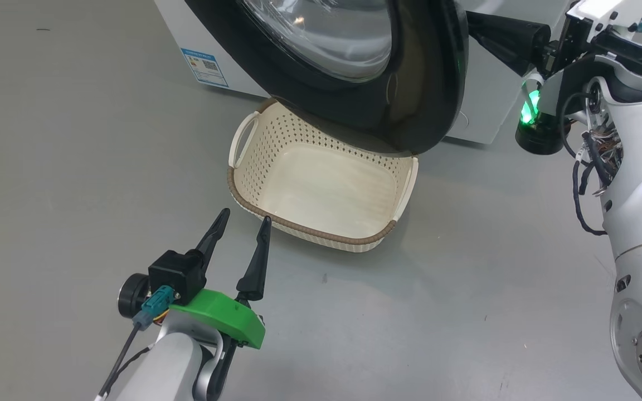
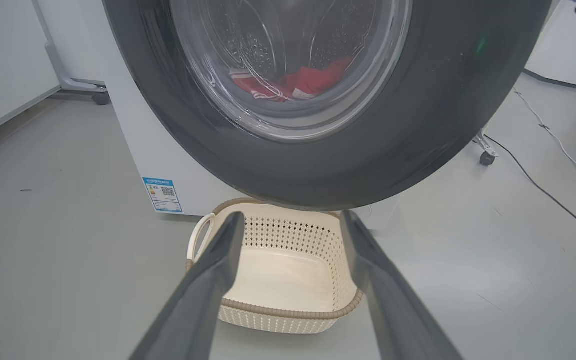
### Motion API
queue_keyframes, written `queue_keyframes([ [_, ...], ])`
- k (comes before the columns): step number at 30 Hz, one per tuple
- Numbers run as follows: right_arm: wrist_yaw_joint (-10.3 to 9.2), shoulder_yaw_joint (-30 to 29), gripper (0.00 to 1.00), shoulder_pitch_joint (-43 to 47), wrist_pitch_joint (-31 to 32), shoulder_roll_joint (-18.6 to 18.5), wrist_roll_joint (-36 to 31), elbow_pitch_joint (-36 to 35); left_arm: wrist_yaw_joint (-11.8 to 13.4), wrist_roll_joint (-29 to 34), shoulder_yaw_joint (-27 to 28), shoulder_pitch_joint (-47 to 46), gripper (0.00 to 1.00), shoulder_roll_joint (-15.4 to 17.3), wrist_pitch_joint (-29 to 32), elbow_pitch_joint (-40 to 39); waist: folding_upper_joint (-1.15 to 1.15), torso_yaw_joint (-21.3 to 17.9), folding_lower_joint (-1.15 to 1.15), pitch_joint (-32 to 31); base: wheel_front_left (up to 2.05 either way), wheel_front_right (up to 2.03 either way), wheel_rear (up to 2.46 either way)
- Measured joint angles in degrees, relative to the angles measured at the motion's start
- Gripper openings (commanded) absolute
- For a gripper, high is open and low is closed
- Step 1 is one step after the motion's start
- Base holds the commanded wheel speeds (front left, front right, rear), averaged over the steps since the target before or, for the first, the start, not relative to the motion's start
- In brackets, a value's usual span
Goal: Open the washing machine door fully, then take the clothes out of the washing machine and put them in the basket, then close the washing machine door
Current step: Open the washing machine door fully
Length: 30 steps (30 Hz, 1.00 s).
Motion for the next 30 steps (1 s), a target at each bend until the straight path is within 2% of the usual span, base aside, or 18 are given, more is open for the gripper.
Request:
queue_keyframes([
  [9, -0.07, 4.88, 0.00, 1.24, 1.91, 0.12, 3.79, -0.24, 0.01, 0.09, -0.11, 0.40, 1.00, 0.02, 0.01, -0.13, 0.00, 0.20, 0.00, -0.44, 0.00, 0.00, 0.00],
  [23, -0.57, 9.42, 0.00, 2.65, 0.78, 0.25, 7.12, -2.32, 0.02, 0.42, -0.07, 0.80, 1.00, 0.04, 0.00, -0.18, 0.00, -0.17, 0.00, -0.84, 0.00, 0.00, 0.00],
  [27, 0.87, 9.43, 0.00, 3.75, -2.26, 0.52, 6.55, -3.07, 0.15, 0.43, 0.55, 0.97, 1.00, 0.04, 0.00, -0.15, 0.00, -0.51, 0.00, -1.42, 0.00, 0.00, 0.00],
  [30, 3.07, 10.15, 0.00, 4.29, -4.99, 0.63, 2.98, -3.79, 0.18, 0.43, 1.14, 1.59, 1.00, 0.07, 0.01, -0.12, 0.00, -0.92, 0.00, -2.08, 0.00, 0.00, 0.00],
])
